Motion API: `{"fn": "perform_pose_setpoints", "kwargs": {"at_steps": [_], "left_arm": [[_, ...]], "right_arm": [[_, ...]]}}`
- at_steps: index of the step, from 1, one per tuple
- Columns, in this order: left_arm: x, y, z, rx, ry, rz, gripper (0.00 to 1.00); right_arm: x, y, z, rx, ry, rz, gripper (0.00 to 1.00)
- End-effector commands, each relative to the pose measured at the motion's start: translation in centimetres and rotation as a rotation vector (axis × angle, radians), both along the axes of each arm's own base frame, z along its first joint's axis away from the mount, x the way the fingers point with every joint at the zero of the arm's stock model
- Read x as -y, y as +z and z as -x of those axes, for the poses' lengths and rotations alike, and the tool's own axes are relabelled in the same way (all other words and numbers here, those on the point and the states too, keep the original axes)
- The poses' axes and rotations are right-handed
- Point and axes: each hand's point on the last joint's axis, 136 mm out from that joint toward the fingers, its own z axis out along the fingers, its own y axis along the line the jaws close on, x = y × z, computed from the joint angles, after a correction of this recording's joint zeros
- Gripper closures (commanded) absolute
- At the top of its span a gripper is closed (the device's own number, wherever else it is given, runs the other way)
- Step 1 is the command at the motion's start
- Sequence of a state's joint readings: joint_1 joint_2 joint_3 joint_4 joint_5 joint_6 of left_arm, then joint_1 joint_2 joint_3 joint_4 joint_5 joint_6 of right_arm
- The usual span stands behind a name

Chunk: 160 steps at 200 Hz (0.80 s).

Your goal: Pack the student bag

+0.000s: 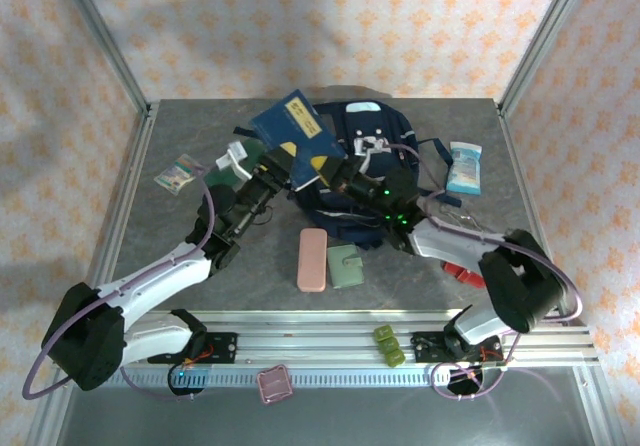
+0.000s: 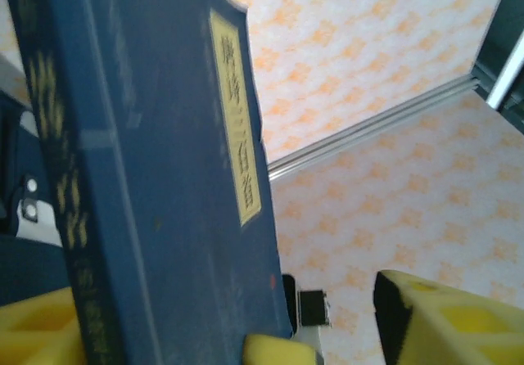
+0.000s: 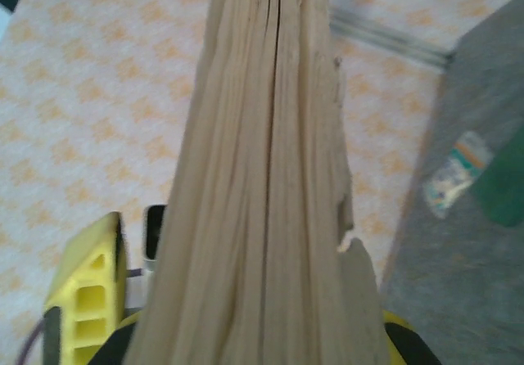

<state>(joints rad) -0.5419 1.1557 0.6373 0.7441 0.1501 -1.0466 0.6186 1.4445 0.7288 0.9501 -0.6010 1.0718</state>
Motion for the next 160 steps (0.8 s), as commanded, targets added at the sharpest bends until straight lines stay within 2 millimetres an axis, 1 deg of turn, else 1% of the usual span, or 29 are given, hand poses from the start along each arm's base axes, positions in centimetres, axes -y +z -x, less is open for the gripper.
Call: {"fn": "perform_pose_setpoints", "kwargs": {"at_steps": [1,9,11,13,17,23,36,48,50,67,80,91,101,105,107,111,125,140,160], "left_arm": [[1.3,-1.7,-1.1,-0.056,-0.016,-0.262,0.18],[1.9,-2.9,-1.8,-0.091,-0.032,-0.348,0.16],[2.1,-3.2,-1.9,-0.098,-0.038,-0.369,0.16],[2.3,-3.4,-2.1,-0.104,-0.046,-0.385,0.16],[2.7,-4.1,-2.4,-0.116,-0.064,-0.428,0.15],[3.3,-4.9,-2.9,-0.139,-0.084,-0.489,0.10],[4.6,-7.1,-4.0,-0.185,-0.142,-0.598,0.07],[5.8,-8.9,-4.8,-0.210,-0.196,-0.679,0.11],[6.0,-8.9,-4.9,-0.209,-0.203,-0.686,0.11],[7.9,-10.8,-5.8,-0.217,-0.275,-0.793,0.19],[9.3,-12.4,-6.5,-0.233,-0.326,-0.913,0.22],[10.6,-13.9,-6.9,-0.253,-0.368,-1.052,0.23],[11.5,-15.3,-7.0,-0.263,-0.399,-1.191,0.22],[11.8,-15.5,-7.1,-0.260,-0.402,-1.240,0.20],[12.0,-16.5,-7.2,-0.271,-0.412,-1.274,0.19],[12.4,-17.4,-7.2,-0.276,-0.423,-1.321,0.18],[13.7,-19.1,-6.8,-0.255,-0.468,-1.457,0.15],[14.8,-20.3,-6.4,-0.224,-0.500,-1.551,0.12],[15.8,-21.2,-6.1,-0.180,-0.528,-1.637,0.09]], "right_arm": [[4.4,2.1,0.3,0.070,-0.120,0.051,1.00],[6.1,1.6,0.1,0.055,-0.176,0.101,1.00],[6.5,1.1,-0.1,0.044,-0.190,0.119,1.00],[7.1,1.4,0.1,0.049,-0.206,0.123,1.00],[8.1,1.3,0.1,0.044,-0.236,0.143,1.00],[9.4,1.1,0.2,0.035,-0.276,0.170,1.00],[12.8,0.2,0.2,-0.007,-0.386,0.241,1.00],[15.7,-0.5,0.3,-0.046,-0.466,0.295,1.00],[16.1,-0.6,0.4,-0.049,-0.478,0.303,1.00],[19.4,-1.9,0.9,-0.114,-0.570,0.379,1.00],[21.6,-2.8,1.3,-0.153,-0.645,0.438,1.00],[23.3,-3.4,1.8,-0.185,-0.699,0.477,1.00],[24.3,-3.6,2.1,-0.197,-0.729,0.487,1.00],[24.6,-3.7,2.2,-0.200,-0.737,0.488,1.00],[24.7,-3.8,2.3,-0.202,-0.739,0.488,1.00],[24.9,-3.9,2.3,-0.204,-0.744,0.487,1.00],[25.5,-4.3,2.5,-0.219,-0.755,0.488,1.00],[25.8,-4.7,2.4,-0.231,-0.755,0.491,1.00],[25.8,-5.0,2.3,-0.239,-0.746,0.485,1.00]]}}
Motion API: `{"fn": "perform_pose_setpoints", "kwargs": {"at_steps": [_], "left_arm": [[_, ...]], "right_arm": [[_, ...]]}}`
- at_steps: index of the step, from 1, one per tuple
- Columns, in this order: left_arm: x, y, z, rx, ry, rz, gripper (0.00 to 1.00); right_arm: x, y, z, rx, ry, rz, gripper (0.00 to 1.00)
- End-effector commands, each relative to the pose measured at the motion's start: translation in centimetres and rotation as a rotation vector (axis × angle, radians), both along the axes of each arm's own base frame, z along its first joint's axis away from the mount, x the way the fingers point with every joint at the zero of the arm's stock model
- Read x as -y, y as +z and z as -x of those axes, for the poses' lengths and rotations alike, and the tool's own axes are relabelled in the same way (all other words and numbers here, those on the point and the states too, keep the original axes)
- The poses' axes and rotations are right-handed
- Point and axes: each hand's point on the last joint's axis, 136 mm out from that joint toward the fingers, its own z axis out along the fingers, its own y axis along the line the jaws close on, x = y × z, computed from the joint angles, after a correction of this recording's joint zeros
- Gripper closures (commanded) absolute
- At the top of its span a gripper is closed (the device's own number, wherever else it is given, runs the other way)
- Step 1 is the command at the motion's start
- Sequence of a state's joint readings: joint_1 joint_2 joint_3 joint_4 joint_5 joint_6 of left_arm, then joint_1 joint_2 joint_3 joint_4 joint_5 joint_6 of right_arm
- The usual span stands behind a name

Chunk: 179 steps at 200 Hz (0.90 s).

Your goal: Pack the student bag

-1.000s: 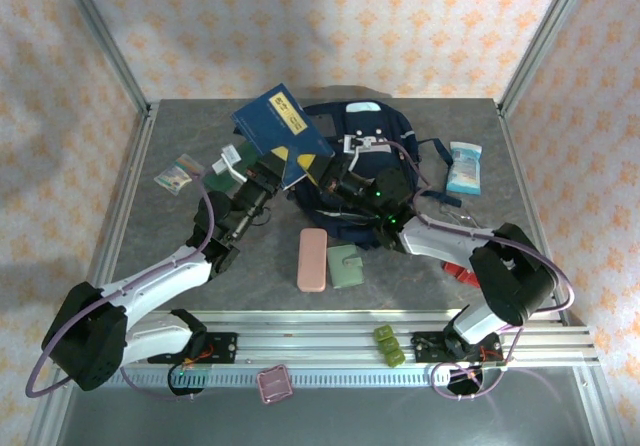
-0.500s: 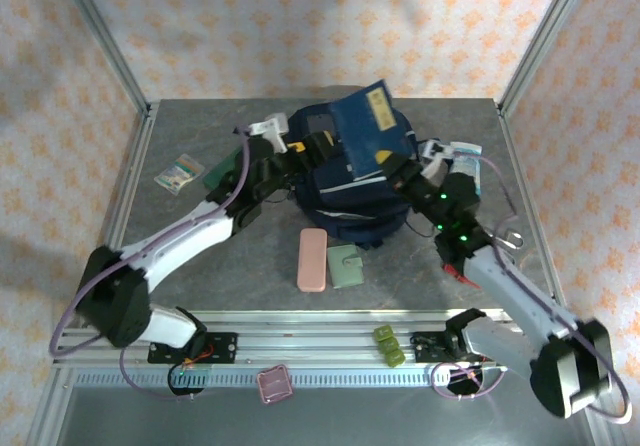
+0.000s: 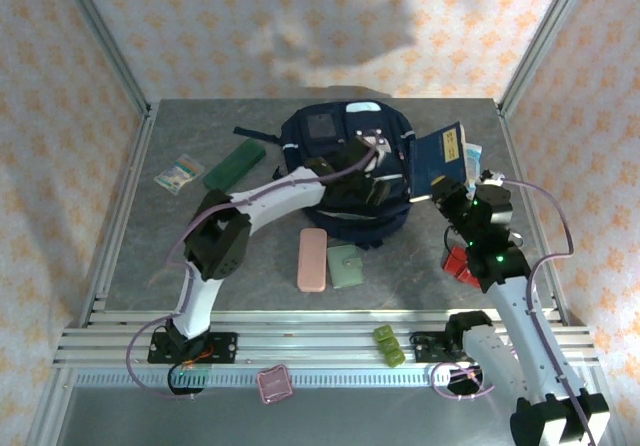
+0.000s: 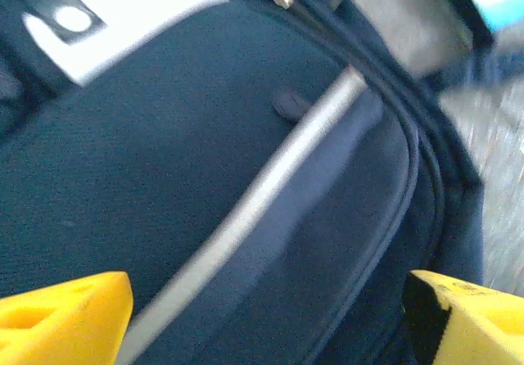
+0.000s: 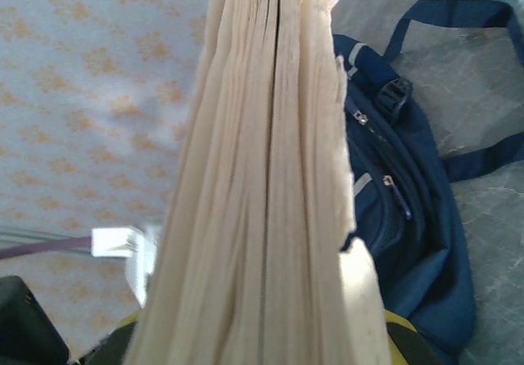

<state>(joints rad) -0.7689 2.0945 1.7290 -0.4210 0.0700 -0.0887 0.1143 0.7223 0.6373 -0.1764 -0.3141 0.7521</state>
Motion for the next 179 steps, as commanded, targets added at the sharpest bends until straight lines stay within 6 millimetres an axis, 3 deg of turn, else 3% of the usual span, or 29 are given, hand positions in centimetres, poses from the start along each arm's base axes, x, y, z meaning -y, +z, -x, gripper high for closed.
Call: {"fn": "perform_pose_setpoints", "kwargs": {"at_steps": [1,38,72,103,145,158,170,179], "left_arm": [[-1.6,-1.6,1.0,0.023,-0.099,-0.249,0.09],[-0.7,-3.2,1.7,0.057,-0.159,-0.346,0.07],[-1.6,-3.2,-1.0,0.169,-0.044,-0.428,0.11],[-0.4,-3.5,-2.1,0.201,-0.058,-0.408,0.18],[0.1,-6.1,-2.3,0.174,-0.095,-0.438,0.09],[0.1,-6.4,-2.5,0.171,-0.101,-0.428,0.20],[-0.1,-6.3,-2.9,0.168,-0.089,-0.416,0.55],[-0.3,-6.2,-3.3,0.163,-0.076,-0.407,0.73]], "right_arm": [[0.2,0.1,0.1,0.013,0.007,0.021,1.00],[0.0,-0.2,-0.1,0.006,0.019,0.013,1.00],[-0.5,-0.4,-0.1,0.007,0.044,-0.014,1.00],[-0.8,-0.7,0.1,0.004,0.056,-0.027,1.00],[-0.6,-0.7,0.3,0.004,0.050,-0.019,1.00],[-0.5,-0.9,0.3,-0.001,0.045,-0.015,1.00],[-0.4,-0.9,0.3,-0.003,0.039,-0.014,1.00],[-0.3,-0.9,0.4,-0.004,0.032,-0.013,1.00]]}}
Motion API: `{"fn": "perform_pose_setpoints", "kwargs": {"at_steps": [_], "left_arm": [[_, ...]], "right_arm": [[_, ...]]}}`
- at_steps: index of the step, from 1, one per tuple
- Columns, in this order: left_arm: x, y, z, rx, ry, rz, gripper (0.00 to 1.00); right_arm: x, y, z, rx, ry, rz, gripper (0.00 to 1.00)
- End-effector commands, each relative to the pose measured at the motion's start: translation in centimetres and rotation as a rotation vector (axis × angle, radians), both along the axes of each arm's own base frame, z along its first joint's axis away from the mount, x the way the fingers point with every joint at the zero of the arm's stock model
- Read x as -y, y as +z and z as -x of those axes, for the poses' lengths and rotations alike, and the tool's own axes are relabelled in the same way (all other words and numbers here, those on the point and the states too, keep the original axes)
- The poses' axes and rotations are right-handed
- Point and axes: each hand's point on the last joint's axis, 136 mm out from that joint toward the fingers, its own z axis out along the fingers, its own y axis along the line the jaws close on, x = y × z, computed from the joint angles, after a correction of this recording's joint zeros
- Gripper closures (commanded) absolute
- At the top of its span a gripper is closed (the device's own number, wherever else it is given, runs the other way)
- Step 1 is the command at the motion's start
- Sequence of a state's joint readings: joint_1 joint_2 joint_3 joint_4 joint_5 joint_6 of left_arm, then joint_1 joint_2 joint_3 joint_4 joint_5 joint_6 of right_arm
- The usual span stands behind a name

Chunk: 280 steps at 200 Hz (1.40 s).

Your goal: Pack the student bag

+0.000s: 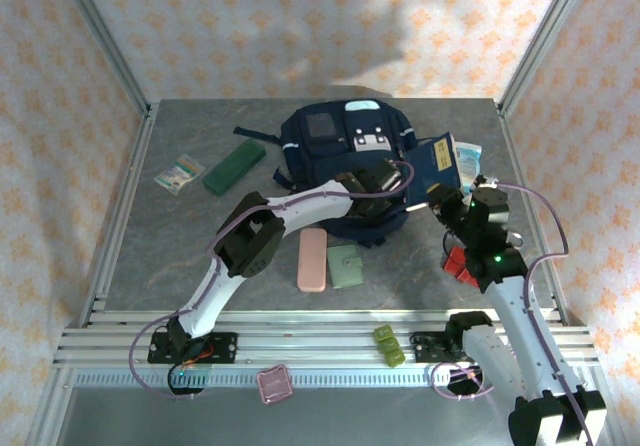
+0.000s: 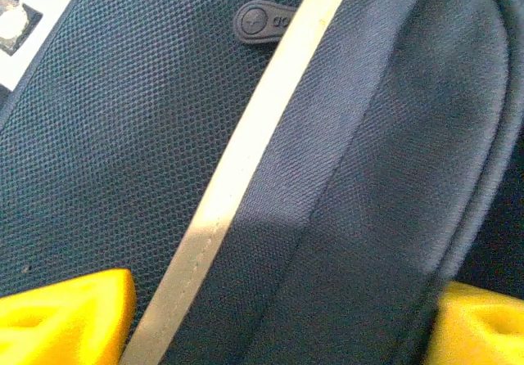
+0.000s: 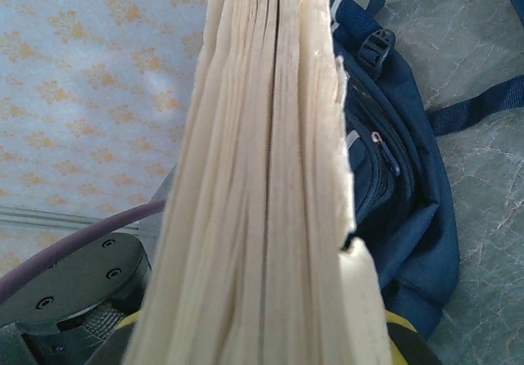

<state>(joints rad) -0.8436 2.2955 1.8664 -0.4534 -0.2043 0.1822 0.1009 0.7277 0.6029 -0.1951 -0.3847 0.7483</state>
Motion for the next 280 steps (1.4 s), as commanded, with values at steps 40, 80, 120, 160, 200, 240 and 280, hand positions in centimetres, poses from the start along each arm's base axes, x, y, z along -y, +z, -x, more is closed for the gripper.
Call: {"fn": "perform_pose_setpoints", "kwargs": {"at_steps": [40,80,120,160,200,240,280], "left_arm": [[-2.0,3.2,-3.2,0.078,0.081,0.040,1.00],[-4.2,11.5,-6.2,0.167,0.202,0.211,1.00],[-4.9,19.3,-7.7,0.260,0.243,0.333,1.00],[-5.6,23.8,-8.4,0.333,0.280,0.388,1.00],[-5.7,27.0,-8.2,0.372,0.289,0.469,1.00],[-5.7,27.6,-8.0,0.369,0.301,0.496,1.00],[-5.7,28.4,-7.9,0.376,0.302,0.525,1.00]], "right_arm": [[1.2,1.0,0.0,0.046,-0.062,0.016,1.00],[1.7,0.2,0.2,0.024,-0.084,0.018,1.00],[0.0,-0.6,0.1,0.037,0.004,-0.027,1.00],[-3.7,-0.8,-0.5,0.078,0.187,-0.157,1.00],[-7.7,0.9,-1.4,0.167,0.328,-0.217,1.00],[-10.5,0.3,-4.2,0.173,0.368,-0.274,1.00],[-13.0,-0.9,-9.2,0.153,0.351,-0.306,1.00]]}}
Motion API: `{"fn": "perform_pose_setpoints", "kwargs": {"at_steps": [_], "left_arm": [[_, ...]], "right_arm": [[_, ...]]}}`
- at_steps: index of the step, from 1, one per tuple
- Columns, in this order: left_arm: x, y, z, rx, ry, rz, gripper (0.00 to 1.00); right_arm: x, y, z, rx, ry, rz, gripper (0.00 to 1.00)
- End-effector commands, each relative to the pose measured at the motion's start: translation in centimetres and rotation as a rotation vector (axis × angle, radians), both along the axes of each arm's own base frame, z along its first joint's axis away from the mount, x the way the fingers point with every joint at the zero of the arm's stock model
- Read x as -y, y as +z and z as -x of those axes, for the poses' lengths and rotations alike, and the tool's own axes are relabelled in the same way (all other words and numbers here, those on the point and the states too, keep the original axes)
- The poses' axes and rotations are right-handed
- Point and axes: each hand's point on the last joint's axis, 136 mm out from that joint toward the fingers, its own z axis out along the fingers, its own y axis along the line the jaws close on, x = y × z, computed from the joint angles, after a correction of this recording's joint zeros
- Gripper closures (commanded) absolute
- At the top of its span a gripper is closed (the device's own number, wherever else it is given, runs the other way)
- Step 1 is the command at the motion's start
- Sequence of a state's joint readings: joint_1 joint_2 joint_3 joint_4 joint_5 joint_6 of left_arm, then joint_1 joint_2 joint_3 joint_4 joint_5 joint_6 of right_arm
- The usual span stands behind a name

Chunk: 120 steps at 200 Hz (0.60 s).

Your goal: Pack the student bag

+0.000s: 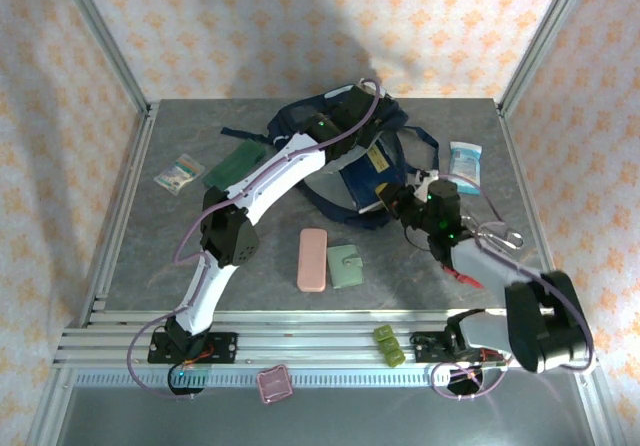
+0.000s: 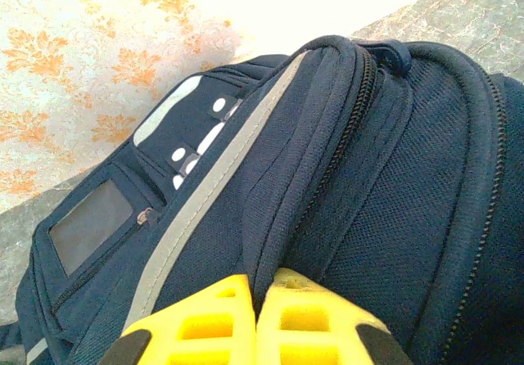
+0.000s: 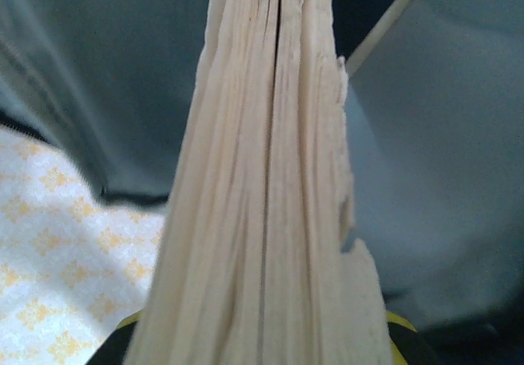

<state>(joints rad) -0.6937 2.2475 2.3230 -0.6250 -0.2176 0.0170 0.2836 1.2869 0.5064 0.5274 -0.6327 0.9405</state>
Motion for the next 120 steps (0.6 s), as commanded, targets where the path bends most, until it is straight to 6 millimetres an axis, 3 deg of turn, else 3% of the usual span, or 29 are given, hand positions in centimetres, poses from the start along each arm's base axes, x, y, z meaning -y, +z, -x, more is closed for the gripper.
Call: {"fn": "perform_pose_setpoints", "kwargs": {"at_steps": [1,18,54,70,92,120], "left_arm": [[-1.1,9.6,0.5,0.174,0.046,0.162,1.00],[-1.1,9.5,0.5,0.170,0.051,0.165,1.00],[-1.1,9.5,0.6,0.163,0.053,0.182,1.00],[-0.8,9.4,0.6,0.156,0.045,0.191,1.00],[-0.5,8.8,0.6,0.140,0.036,0.198,1.00],[-0.4,8.1,0.7,0.125,0.028,0.197,1.00]], "right_arm": [[-1.7,5.2,-4.3,0.181,-0.019,-0.082,1.00],[-2.9,4.4,-6.9,0.164,-0.014,-0.113,1.00],[-4.6,0.5,-11.7,0.056,-0.070,-0.172,1.00],[-5.1,-2.1,-13.1,-0.020,-0.103,-0.118,0.82],[-5.7,-5.8,-13.4,-0.164,-0.093,-0.040,0.62],[-4.8,-7.9,-12.2,-0.266,-0.105,0.058,0.54]]}}
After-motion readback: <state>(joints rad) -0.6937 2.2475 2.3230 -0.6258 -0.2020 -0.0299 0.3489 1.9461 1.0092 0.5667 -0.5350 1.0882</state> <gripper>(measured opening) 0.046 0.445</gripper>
